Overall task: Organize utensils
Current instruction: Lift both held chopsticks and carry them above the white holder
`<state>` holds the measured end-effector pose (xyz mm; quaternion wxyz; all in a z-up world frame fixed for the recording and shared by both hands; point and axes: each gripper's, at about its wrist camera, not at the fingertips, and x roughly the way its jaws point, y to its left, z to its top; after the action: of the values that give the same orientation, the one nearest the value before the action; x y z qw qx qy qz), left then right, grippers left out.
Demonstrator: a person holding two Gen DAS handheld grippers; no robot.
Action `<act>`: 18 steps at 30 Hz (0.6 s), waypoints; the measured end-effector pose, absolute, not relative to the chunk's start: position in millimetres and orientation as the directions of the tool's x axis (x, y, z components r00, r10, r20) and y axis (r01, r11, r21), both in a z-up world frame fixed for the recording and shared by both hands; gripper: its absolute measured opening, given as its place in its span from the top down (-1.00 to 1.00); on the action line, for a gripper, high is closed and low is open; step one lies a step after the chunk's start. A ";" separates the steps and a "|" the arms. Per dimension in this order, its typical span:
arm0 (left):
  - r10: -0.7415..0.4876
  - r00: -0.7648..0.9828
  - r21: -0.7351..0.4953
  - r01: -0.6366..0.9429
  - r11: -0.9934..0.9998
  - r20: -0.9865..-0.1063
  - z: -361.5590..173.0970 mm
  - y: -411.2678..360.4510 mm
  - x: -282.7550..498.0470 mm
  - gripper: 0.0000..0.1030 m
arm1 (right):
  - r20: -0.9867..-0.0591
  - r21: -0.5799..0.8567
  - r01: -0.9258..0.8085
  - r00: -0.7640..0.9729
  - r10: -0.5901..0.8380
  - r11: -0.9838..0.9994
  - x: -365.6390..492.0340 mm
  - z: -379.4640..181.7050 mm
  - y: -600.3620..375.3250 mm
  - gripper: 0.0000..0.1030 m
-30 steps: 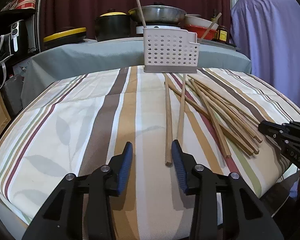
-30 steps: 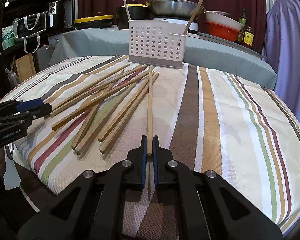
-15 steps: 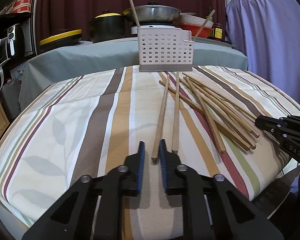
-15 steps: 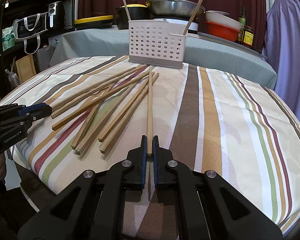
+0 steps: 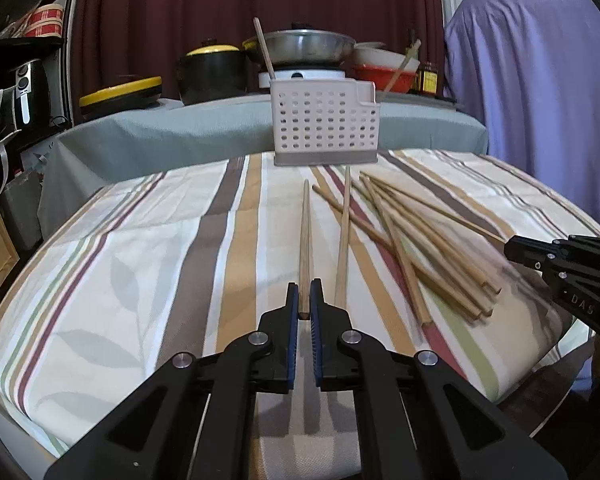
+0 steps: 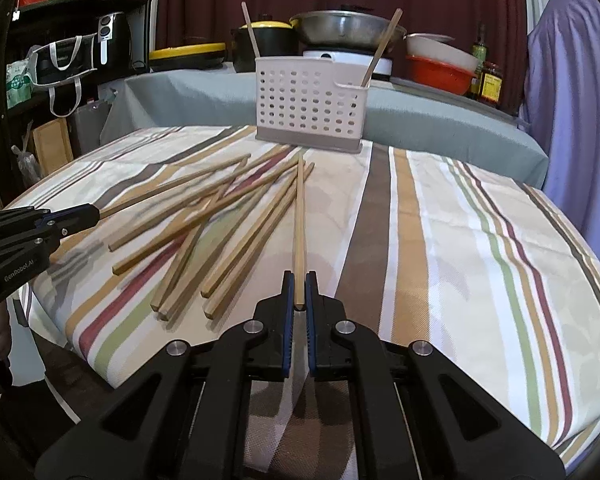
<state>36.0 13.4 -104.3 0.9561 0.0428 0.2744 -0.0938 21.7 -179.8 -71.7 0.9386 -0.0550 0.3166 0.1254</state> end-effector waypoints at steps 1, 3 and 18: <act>-0.157 0.837 0.030 0.202 0.979 -0.524 -100.5 13.7 35.3 0.87 | -0.602 -0.026 -0.269 0.773 0.200 0.963 21.2 -69.7 -180.4 0.89; -0.156 0.847 0.030 0.199 0.980 -0.508 -94.3 13.9 33.3 0.87 | -0.586 -0.029 -0.266 0.786 0.199 0.964 19.6 -62.8 -180.9 0.89; -0.150 0.926 0.015 0.165 0.986 -0.347 -30.5 22.5 21.1 0.87 | -0.428 -0.051 -0.241 0.882 0.197 0.969 4.8 5.1 -191.4 0.89</act>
<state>21.1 22.5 -30.5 0.9810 0.0218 0.1753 -0.0803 4.8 -191.4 5.1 0.9687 -0.0513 0.2149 0.1130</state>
